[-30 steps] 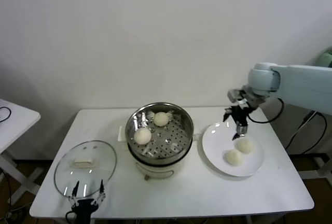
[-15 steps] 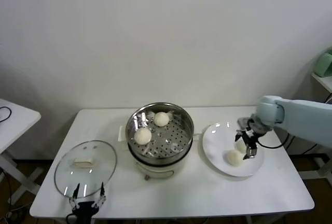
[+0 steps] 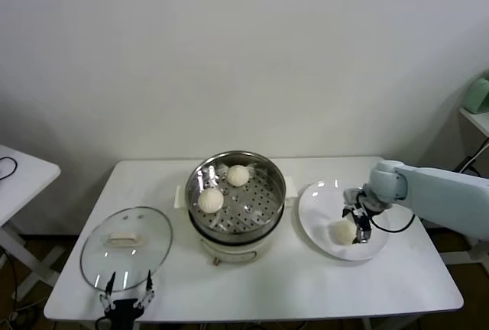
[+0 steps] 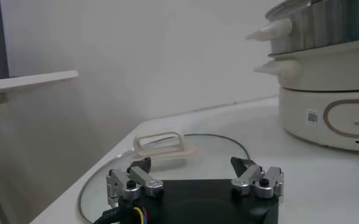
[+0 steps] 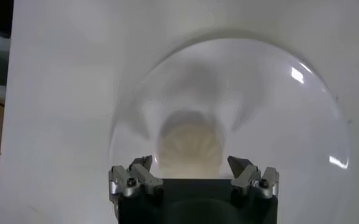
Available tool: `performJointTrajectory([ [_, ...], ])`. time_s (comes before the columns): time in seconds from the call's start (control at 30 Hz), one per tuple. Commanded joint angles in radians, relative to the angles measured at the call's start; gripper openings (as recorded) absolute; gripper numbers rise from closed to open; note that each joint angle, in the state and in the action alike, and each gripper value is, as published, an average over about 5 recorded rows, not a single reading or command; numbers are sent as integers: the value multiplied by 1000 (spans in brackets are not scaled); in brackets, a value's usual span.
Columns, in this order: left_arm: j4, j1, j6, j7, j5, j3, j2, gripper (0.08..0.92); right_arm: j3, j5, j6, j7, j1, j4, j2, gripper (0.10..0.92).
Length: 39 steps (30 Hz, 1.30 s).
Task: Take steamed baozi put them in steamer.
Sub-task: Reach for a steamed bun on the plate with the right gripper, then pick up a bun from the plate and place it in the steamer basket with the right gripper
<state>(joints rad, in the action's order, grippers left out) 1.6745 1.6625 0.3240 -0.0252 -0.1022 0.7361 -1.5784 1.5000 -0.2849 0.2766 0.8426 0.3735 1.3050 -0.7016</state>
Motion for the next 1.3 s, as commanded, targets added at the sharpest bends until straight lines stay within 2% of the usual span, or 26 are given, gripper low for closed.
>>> performJointTrajectory([
  [0.03,-2,-3,0,0,-2,-1,-1,823,-43,23,7,-15,-53,-24,-4,818],
  [0.3,-6,-7,0,-2,-5,-1,-3,823,-49,14,4,-9,-50,-29,-12,719],
  [0.63,-5,-5,4,-8,-12,-3,-6,823,-21,-10,-32,30,34,0,5,696],
  [0.87,-2,1,10,-13,-17,-3,-9,823,54,-36,-71,69,150,18,19,644],
  [1.07,1,5,11,-15,-19,-3,-9,823,207,-79,-179,130,394,52,8,633],
  [1.3,4,1,6,-15,-25,-3,-10,823,343,-168,-375,197,768,135,-95,636],
])
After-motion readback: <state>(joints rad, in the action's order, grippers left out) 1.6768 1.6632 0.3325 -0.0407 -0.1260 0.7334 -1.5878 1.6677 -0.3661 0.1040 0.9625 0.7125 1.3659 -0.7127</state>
